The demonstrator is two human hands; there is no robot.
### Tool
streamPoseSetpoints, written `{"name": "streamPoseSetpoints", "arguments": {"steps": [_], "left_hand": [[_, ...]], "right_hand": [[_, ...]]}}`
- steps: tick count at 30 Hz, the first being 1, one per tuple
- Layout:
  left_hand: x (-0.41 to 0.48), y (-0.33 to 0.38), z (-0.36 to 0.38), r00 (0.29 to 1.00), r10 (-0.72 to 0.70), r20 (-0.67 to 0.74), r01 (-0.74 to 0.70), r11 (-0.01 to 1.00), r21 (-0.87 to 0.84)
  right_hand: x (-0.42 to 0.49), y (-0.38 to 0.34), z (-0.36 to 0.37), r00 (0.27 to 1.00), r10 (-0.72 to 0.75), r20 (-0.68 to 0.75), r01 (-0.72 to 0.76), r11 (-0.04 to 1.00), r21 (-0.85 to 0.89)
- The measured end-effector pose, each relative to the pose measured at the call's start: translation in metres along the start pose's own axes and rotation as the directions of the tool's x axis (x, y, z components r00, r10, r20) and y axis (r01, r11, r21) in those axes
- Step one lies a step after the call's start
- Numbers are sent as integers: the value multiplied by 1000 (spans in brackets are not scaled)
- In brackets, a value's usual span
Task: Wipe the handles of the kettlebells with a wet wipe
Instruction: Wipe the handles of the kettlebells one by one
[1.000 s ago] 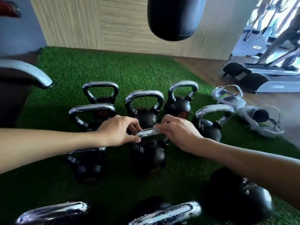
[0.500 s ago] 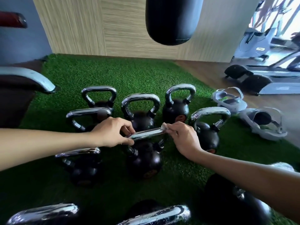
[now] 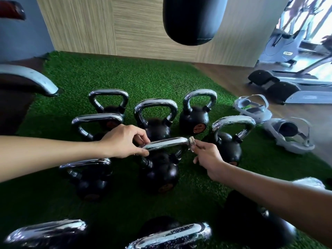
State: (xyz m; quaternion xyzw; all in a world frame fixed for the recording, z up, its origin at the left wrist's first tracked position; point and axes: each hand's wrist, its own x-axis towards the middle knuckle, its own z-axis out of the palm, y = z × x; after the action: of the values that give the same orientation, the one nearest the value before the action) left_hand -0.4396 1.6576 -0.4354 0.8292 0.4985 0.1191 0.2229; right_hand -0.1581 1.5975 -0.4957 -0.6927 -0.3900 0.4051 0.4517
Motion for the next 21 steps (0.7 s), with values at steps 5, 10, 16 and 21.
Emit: {"name": "streamPoseSetpoints", "arguments": {"steps": [5, 10, 16, 21], "left_hand": [[-3, -2, 2, 999, -8, -35, 7, 1000, -23], [-4, 7, -1, 999, -41, -26, 42, 998, 39], [16, 38, -38, 981, -124, 149, 127, 992, -11], [10, 68, -36, 917, -181, 356, 354, 782, -514]], "right_hand": [[-5, 9, 6, 967, 210, 146, -194, 974, -117], [-7, 12, 11, 962, 245, 117, -232, 966, -110], [-11, -24, -6, 975, -219, -47, 210, 965, -156], [-32, -80, 8, 837, -536, 109, 545, 804, -237]]}}
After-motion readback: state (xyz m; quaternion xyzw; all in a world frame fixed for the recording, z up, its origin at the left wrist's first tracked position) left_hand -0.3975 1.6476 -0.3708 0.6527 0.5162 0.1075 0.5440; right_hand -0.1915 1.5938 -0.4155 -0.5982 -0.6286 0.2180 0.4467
